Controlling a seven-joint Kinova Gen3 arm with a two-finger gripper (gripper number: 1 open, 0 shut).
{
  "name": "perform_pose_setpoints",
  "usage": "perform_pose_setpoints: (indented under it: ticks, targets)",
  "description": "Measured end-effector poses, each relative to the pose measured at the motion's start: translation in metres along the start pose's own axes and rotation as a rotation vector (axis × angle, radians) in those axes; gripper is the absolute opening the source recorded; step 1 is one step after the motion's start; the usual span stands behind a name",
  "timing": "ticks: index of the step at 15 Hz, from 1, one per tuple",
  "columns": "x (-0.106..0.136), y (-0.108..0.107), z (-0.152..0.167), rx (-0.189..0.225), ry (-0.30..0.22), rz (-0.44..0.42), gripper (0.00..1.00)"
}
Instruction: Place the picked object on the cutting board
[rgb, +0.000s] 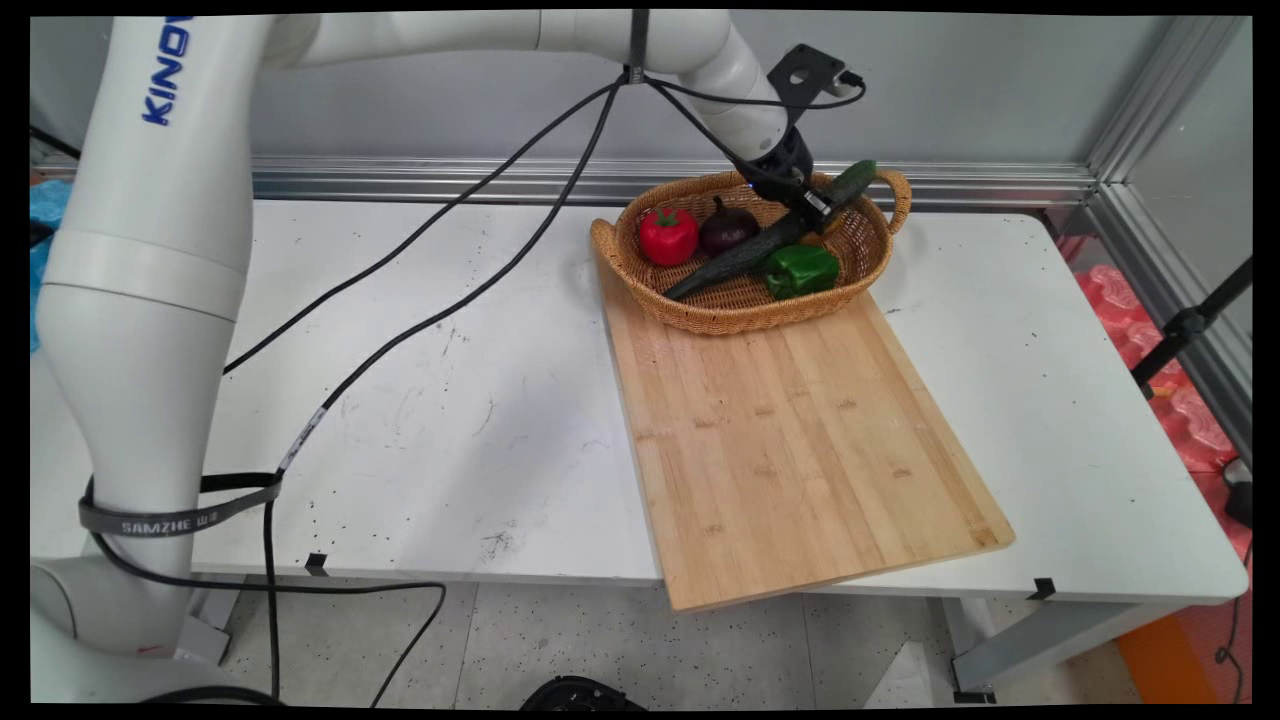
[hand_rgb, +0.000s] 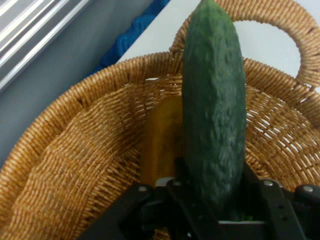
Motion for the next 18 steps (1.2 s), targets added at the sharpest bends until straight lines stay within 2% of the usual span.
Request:
perform_pose_setpoints:
  ticks: [7,13,18]
  targets:
    - [0.014,-0.001,-0.024,0.007,0.026,0.049,0.00]
    - [0.038,0.007,-0.076,0.002,0.076,0.100,0.00]
    - [0.048,0.026,-0.127,-0.041,0.105,0.136,0.00]
